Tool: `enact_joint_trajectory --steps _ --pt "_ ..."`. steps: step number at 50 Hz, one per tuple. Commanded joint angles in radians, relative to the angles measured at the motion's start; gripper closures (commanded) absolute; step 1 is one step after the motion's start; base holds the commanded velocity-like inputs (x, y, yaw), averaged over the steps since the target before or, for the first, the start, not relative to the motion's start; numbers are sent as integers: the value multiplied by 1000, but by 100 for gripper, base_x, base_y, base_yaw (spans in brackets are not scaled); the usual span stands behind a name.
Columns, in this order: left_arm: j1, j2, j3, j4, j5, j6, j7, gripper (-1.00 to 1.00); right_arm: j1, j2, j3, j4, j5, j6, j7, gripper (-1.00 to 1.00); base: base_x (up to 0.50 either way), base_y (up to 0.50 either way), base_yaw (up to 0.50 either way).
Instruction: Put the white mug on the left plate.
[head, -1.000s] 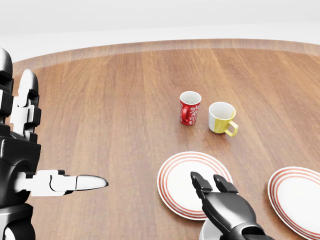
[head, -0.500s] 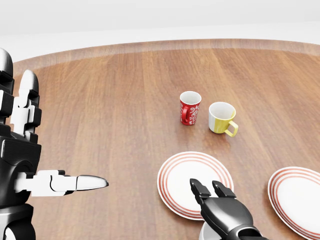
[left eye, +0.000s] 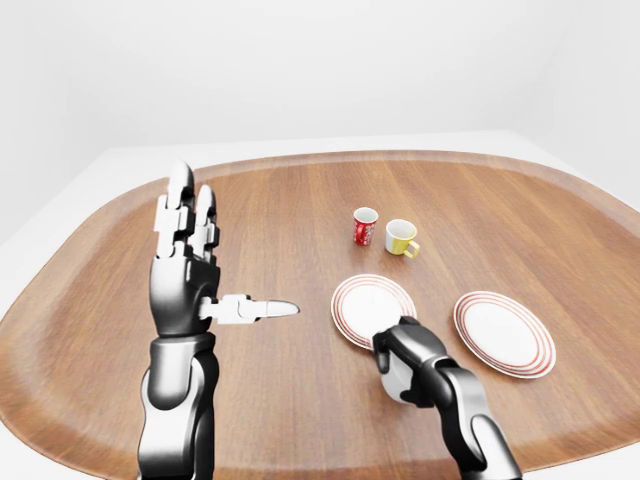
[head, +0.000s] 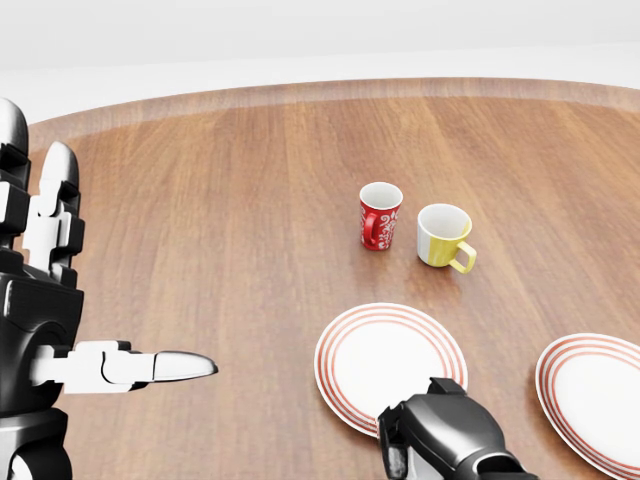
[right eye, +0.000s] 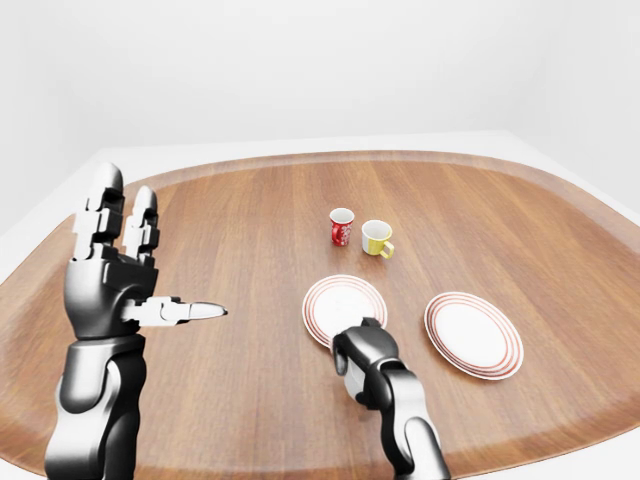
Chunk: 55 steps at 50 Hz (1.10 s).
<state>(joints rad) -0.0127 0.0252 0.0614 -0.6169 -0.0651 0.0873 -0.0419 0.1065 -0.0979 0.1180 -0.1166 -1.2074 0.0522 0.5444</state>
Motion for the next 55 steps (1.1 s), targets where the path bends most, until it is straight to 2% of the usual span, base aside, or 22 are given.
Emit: enact_joint_trajectory --steps 1,3,4,5,12,19,31,41,45,46,48,53,55 --pt "1 0 -2 4 2 0 0 -100 -6 2 -13 -64 7 -18 55 100 0 0 0" --pt "4 -1 -3 10 3 0 -2 -100 -14 7 -19 -92 27 -12 93 100 0 0 0" --pt "4 -1 -2 9 3 0 -2 -100 -15 19 -23 -116 61 3 136 100 0 0 0" --pt "4 -1 -2 11 3 0 -2 -100 -7 36 -22 -149 97 35 154 100 0 0 0" --pt "3 -1 -4 6 4 0 -1 -100 -49 62 2 -350 221 35 154 100 0 0 0" --pt "4 -1 -4 9 5 0 -1 -100 -84 65 27 -429 273 35 154 100 0 0 0" --pt "2 -2 -5 6 4 0 0 -100 -235 66 29 -496 308 35 154 100 0 0 0" --pt "4 -2 -5 1 4 0 0 -100 -398 19 -61 -317 375 35 154 100 0 0 0" --pt "8 -3 -7 6 5 0 -1 -100 -524 -19 -111 -158 427 35 154 100 0 0 0" --pt "5 -2 -6 4 5 0 -1 -100 -597 -41 -135 -53 447 35 154 100 0 0 0" --pt "7 -2 -6 7 5 0 -1 -100 -667 -81 -143 71 444 35 154 100 0 0 0" --pt "5 -2 -4 9 3 0 -1 -100 -741 -130 -149 250 403 35 154 100 0 0 0" --pt "8 -2 -6 9 4 0 -2 -100 -773 -140 -154 319 389 35 118 100 0 0 0"
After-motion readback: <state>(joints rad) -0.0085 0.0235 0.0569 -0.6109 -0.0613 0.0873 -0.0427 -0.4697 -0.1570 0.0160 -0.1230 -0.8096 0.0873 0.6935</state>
